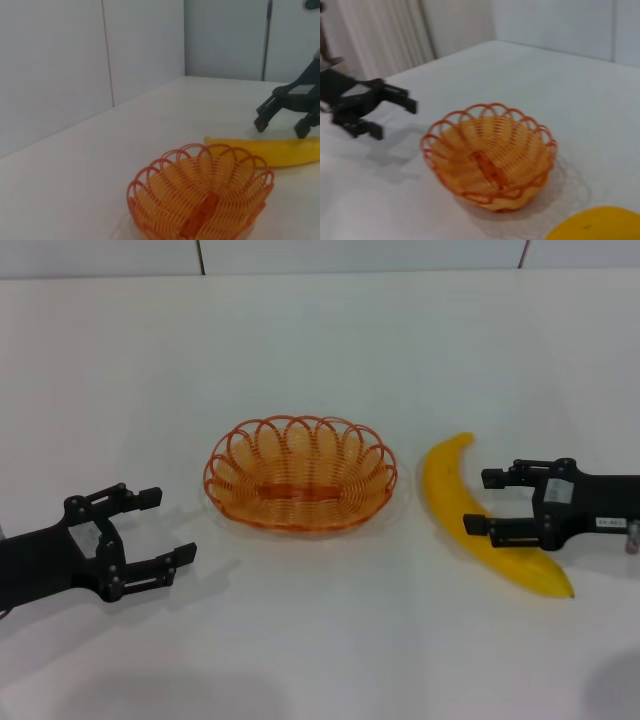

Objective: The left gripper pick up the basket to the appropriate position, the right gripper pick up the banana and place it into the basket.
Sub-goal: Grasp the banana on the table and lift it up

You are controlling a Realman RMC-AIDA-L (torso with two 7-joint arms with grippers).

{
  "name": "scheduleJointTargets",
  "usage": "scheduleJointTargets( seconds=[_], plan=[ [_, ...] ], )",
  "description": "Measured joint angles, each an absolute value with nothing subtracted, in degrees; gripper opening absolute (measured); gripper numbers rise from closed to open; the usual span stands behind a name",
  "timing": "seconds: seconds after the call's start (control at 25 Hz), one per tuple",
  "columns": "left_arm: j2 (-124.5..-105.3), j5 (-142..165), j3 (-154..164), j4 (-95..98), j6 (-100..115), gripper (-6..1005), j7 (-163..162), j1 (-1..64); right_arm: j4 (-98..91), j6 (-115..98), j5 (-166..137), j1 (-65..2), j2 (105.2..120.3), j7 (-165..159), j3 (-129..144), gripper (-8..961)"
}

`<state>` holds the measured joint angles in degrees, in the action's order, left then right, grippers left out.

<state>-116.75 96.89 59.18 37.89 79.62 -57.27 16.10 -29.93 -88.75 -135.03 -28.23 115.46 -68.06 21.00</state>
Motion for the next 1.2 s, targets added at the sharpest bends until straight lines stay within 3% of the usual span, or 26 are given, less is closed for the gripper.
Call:
scheduleJointTargets(
  seconds=[1.2],
  plan=[
    [-116.77,94.56,58.95,37.79,82.44,827,-55.76,15.20,-24.75,-79.11,-135.18,-30.25,115.84,-77.61,23.38,667]
  ],
)
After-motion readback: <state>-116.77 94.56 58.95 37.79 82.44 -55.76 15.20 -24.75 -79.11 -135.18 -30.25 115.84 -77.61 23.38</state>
